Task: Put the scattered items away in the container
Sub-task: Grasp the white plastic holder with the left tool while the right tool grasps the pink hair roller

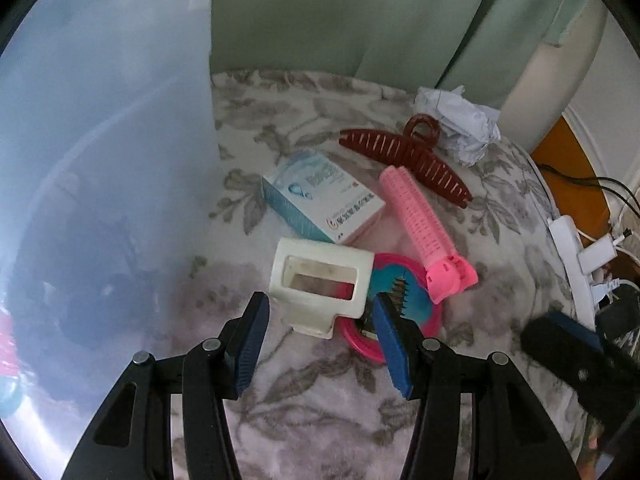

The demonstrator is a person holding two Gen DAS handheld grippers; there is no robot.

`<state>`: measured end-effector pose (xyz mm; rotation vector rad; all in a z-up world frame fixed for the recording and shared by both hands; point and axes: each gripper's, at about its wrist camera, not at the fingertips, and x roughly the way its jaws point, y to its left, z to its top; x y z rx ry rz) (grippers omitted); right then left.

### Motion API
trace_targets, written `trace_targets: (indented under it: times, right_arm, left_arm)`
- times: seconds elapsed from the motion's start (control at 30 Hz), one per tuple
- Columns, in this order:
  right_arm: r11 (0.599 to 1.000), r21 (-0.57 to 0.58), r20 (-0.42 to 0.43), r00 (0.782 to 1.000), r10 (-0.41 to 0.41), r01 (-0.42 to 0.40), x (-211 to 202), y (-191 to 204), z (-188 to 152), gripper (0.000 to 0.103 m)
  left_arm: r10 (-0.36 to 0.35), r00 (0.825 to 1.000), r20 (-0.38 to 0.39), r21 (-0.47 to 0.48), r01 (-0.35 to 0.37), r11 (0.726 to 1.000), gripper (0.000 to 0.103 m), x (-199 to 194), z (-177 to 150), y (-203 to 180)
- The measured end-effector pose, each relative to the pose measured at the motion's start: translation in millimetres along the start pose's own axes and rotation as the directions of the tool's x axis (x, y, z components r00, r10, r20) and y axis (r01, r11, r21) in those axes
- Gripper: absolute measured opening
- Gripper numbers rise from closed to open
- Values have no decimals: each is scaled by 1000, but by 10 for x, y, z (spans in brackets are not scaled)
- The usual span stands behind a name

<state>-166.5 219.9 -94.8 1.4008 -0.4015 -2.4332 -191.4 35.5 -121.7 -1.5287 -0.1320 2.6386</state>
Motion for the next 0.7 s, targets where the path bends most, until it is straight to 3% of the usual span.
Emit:
trace_targets:
  times: [0.17, 0.37, 0.7]
  right_arm:
    - [999, -33, -18, 1000, 18, -19, 231, 86, 143, 78]
    - [997, -82, -71, 997, -1, -5, 524, 129, 251, 67]
    - [994, -110, -78, 997, -18, 10, 839, 239, 402, 67]
  left_arm:
    - [-4, 1000, -4, -1, 4, 1000, 56, 101, 10, 38]
    - [-21, 1000, 3, -25, 21, 999, 58, 194, 36, 107]
    - [-22, 999, 23, -12, 23, 1000, 62, 241, 45, 73]
